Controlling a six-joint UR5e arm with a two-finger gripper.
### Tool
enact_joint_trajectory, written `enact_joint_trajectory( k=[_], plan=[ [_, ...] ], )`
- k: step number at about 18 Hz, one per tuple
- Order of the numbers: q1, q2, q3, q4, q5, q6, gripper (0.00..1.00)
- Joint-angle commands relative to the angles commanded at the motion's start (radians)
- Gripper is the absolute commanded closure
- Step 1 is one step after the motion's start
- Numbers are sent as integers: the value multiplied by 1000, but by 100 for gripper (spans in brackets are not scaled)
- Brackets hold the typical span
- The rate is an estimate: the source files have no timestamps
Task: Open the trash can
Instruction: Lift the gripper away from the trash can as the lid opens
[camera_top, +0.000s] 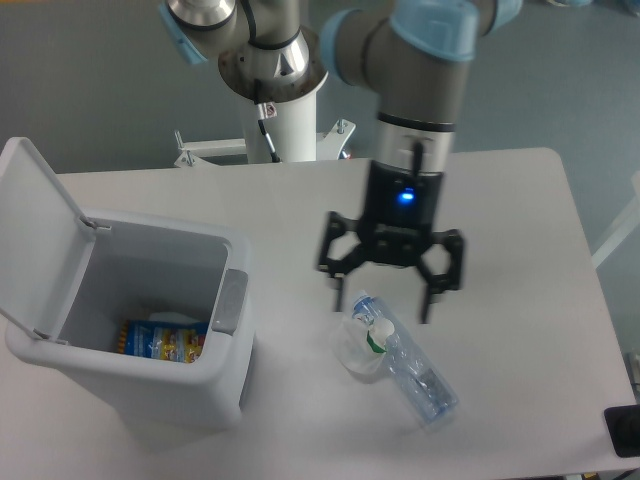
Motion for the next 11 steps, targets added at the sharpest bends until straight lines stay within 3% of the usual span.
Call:
enact_joint_trajectory(
  k=[6, 9, 11],
  plan=[
    [101, -107, -23, 0, 93, 411, 0],
    [108, -106, -60, 0, 199, 554, 0],
    [106, -107, -74, 0, 220, 570, 0]
  ],
)
